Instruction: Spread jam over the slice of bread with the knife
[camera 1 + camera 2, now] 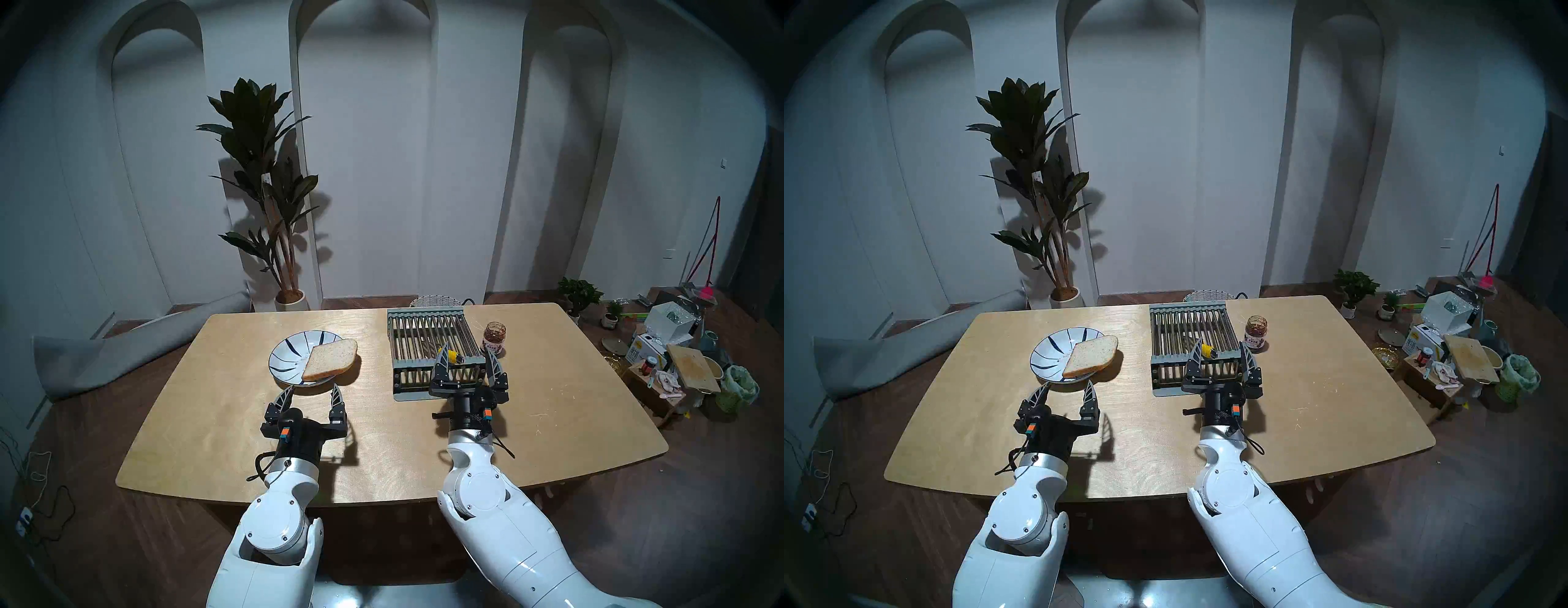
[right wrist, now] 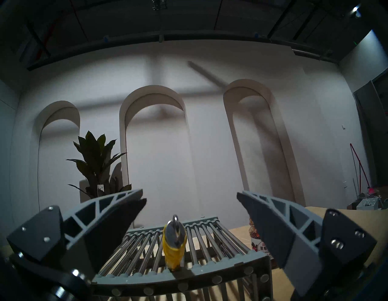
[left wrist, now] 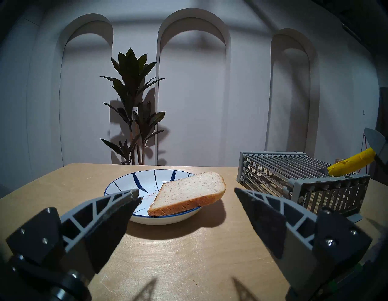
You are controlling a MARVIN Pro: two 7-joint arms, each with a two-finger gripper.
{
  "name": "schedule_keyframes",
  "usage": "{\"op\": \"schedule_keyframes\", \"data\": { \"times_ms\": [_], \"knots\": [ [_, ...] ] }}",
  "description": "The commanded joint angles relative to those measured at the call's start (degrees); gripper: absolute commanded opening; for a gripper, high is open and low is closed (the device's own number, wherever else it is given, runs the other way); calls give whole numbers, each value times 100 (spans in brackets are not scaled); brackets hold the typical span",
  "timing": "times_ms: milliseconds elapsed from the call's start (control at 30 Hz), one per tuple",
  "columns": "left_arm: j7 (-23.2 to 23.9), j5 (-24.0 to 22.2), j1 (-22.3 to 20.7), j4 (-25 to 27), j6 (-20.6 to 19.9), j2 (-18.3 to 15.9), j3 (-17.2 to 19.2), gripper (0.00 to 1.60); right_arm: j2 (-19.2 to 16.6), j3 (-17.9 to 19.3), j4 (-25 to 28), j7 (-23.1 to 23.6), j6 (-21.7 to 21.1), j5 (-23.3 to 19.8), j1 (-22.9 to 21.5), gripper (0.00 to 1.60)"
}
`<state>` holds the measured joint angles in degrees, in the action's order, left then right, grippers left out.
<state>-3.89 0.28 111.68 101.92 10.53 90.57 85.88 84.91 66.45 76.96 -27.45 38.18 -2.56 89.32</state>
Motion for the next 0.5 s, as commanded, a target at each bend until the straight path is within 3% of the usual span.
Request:
{"op": "schedule_keyframes", "data": {
  "times_ms": [0, 67, 467],
  "knots": [
    [-50, -12, -10, 175, 38, -16, -26, 160, 53, 12, 304, -52, -606, 31, -143, 160],
    [-87, -28, -13, 188, 11, -26, -46, 160, 52, 28, 362, -91, -905, 16, -158, 160],
    [-145, -38, -101, 143, -45, -49, -112, 160, 199, -4, -125, -169, -794, 19, -453, 160]
  ]
}}
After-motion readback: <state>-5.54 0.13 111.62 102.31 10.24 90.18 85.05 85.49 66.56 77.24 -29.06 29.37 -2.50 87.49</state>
